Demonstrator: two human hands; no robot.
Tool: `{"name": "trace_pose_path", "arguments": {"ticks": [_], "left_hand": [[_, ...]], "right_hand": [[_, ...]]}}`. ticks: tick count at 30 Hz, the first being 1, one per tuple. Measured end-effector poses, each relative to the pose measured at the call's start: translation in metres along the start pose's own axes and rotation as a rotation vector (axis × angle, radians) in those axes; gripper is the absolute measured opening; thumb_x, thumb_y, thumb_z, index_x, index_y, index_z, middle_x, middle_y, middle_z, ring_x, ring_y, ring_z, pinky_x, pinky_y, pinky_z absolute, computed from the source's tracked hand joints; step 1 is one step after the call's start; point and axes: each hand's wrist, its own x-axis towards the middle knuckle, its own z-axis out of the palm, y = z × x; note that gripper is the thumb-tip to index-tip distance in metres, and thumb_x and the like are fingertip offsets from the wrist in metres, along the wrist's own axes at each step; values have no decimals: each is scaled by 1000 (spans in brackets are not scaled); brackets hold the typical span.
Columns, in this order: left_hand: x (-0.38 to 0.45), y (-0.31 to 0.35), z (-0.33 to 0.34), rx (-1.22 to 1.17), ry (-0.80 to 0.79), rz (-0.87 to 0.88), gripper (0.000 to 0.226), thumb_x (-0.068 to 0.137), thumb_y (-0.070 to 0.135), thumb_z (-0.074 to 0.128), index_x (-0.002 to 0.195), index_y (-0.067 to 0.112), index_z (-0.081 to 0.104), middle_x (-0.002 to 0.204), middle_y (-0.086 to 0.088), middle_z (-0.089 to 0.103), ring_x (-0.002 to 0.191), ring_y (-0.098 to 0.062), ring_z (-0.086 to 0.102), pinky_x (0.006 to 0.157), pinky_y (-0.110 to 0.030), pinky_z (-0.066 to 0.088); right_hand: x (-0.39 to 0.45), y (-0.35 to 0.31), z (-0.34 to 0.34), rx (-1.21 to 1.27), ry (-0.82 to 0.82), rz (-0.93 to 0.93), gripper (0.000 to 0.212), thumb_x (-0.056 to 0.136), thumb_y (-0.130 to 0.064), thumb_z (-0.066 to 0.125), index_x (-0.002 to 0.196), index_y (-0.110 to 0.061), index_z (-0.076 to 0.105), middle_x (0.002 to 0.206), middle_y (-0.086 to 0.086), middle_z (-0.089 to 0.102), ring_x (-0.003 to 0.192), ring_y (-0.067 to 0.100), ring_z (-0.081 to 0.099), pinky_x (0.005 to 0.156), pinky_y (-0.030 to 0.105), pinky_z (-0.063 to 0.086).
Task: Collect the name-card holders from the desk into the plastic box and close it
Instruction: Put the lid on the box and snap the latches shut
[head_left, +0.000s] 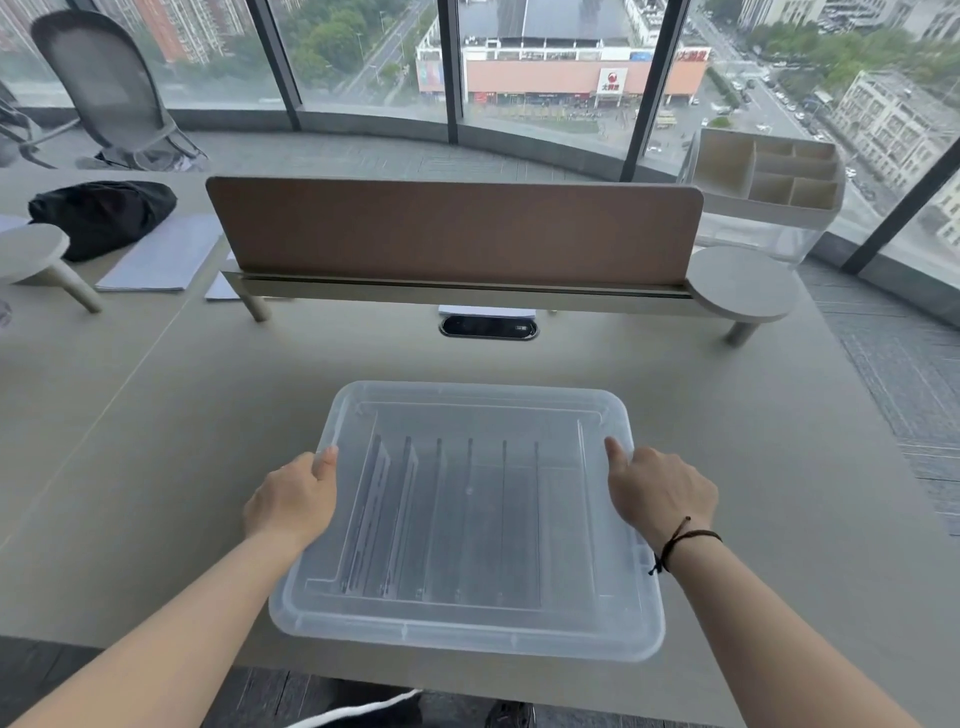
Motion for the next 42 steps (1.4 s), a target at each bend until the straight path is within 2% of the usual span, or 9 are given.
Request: {"name": "trace_pose_path", "arguments": {"ticks": [5,9,14,16,22,29,32,38,42], "left_hand": [[6,-1,3,-72,28,7,58,97,60,19,71,21,53,105,-15,57,95,-35,54,80,-44,45],[13,2,4,-149,-5,-9,57,96,61,23,73,15,47,85,-11,59,75,-30,54,69,-41,44],[20,3,7,-182,-33,-111,61,92,70,28,113,14,43,97,-9,58,86,-32,55,75,-41,44],[18,4,5,-76,14,-116,66,92,71,25,119,14,46,102,-13,61,93,-35,57,74,-40,41],[12,14,-4,141,85,-47,63,95,64,20,97,11,53,95,-16,65,89,-38,62,68,-39,41],[22,6,-7,-289,-81,-46,46,98,48,45,69,12,42,63,-5,50,59,-26,49,54,-34,32],[21,4,-4,-391,-131,-49,39,100,39,46,71,14,40,65,-3,46,59,-24,45,55,-34,29],[22,11,3,-285,-104,-89,26,101,36,40,91,13,48,80,-10,59,74,-33,56,59,-36,37],[14,16,5,-245,-53,-87,42,100,46,36,106,7,51,91,-16,64,84,-37,59,71,-41,44]], "right_hand": [[0,-4,13,155,-2,122,65,88,-66,13,78,-21,59,72,-1,54,75,29,55,66,34,41],[3,-6,16,294,-1,220,64,83,-73,19,93,-19,51,94,5,54,81,31,52,72,38,38],[9,-3,20,406,-79,282,73,76,-80,23,110,-20,48,103,4,62,90,30,56,75,39,42],[11,-3,19,390,-107,276,78,75,-82,19,102,-17,54,97,4,62,87,28,58,75,38,46],[7,-8,9,239,-73,249,71,82,-78,19,95,-13,46,83,5,55,79,29,53,67,36,39],[-3,-2,15,648,-141,182,40,91,-51,49,80,-12,51,80,4,59,70,22,54,58,33,39],[-5,-1,16,812,-176,216,33,92,-41,54,82,-9,51,81,6,58,68,22,53,56,32,38],[-4,-15,14,742,-152,272,28,95,-33,50,94,-6,52,90,11,60,76,29,55,62,33,39],[-12,-19,13,703,-145,286,35,94,-42,47,101,-8,48,93,7,58,85,31,54,71,35,40]]}}
